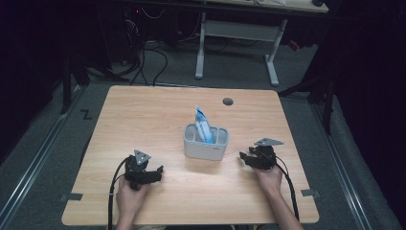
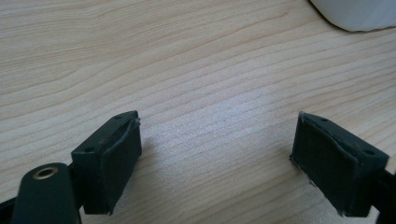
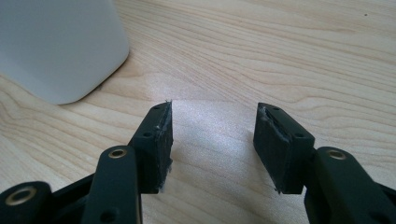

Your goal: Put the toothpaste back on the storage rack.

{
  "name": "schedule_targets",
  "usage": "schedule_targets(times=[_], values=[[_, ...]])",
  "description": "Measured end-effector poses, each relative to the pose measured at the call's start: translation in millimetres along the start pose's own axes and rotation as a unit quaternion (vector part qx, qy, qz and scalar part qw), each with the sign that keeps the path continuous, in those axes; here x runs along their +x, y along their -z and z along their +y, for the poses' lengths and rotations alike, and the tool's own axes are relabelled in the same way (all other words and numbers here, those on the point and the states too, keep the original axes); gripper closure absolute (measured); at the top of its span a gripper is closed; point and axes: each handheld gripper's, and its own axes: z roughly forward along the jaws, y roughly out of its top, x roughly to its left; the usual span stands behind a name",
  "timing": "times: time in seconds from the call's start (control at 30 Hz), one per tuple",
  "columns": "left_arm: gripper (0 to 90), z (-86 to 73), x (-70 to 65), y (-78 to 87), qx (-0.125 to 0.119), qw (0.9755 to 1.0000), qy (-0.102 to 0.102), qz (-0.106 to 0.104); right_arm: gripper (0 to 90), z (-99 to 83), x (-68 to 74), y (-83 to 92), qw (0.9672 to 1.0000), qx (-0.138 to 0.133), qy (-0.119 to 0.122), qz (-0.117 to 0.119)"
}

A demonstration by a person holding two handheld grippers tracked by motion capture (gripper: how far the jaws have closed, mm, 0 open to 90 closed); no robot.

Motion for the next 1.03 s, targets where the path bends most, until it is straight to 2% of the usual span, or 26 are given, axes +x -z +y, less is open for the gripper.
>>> schedule_targets(times=[0.33, 0.47, 1.03], values=[[16.1, 0.0, 0.0, 0.0, 0.000, 1.0000, 0.000, 0.000, 46.3, -0.6, 0.9, -2.8, 1.0000, -0.001, 0.003, -0.002], [16.0, 0.0, 0.0, 0.0, 0.000, 1.0000, 0.000, 0.000, 42.2, -1.3, 5.8, -5.9, 0.9992, -0.005, 0.036, -0.019], [16.1, 0.0, 0.0, 0.0, 0.000, 1.0000, 0.000, 0.000, 38.2, -0.8, 7.5, -6.8, 0.9992, -0.002, 0.036, -0.016]])
